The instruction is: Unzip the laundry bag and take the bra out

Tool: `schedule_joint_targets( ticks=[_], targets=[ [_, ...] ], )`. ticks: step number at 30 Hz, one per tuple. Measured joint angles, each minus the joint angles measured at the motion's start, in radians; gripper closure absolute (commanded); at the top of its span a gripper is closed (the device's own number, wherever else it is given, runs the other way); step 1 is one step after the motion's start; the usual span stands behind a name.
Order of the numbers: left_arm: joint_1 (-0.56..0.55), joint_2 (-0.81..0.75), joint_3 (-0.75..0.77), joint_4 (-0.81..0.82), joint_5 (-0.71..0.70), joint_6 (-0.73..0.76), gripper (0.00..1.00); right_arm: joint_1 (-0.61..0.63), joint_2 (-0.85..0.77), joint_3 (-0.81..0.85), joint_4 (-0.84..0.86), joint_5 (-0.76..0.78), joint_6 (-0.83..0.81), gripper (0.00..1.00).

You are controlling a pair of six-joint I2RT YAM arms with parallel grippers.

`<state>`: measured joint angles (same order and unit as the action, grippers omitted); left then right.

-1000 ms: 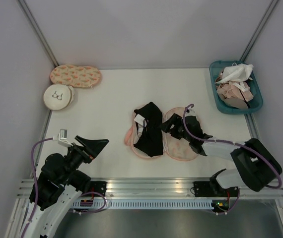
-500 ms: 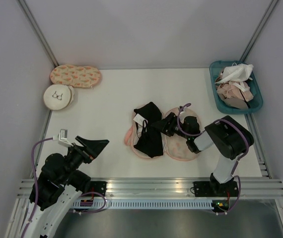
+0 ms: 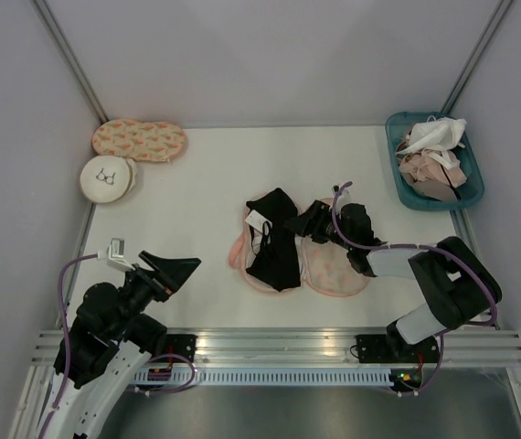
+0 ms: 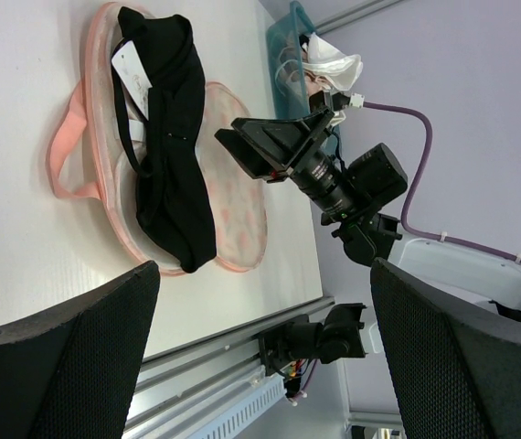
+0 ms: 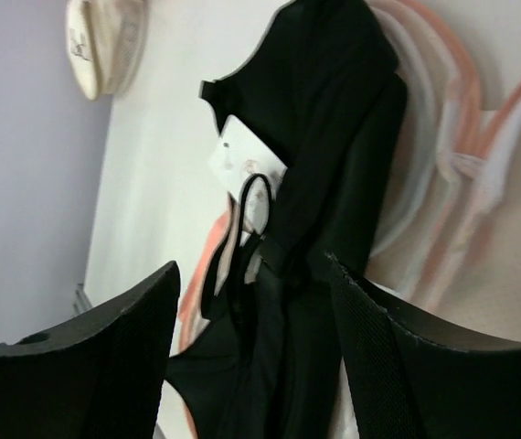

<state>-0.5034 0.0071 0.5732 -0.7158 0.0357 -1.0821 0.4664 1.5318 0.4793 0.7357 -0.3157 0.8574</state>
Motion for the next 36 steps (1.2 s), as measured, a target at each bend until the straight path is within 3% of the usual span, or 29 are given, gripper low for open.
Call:
schedule_joint_targets(
  ticks=[12,28,36],
  targets=[
    [0.000,0.000,0.010,-0.007,0.000,0.000,0.01,0.000,0.112,0.015,-0.070,0.055,-0.062,0.28],
    [0.000,0.000,0.020,-0.016,0.000,0.000,0.01,0.000,0.262,0.021,0.229,-0.098,0.061,0.32],
    [0.000,0.000,0.020,-0.016,0.000,0.000,0.01,0.048,0.262,0.082,0.162,-0.102,0.040,0.32]
  ],
)
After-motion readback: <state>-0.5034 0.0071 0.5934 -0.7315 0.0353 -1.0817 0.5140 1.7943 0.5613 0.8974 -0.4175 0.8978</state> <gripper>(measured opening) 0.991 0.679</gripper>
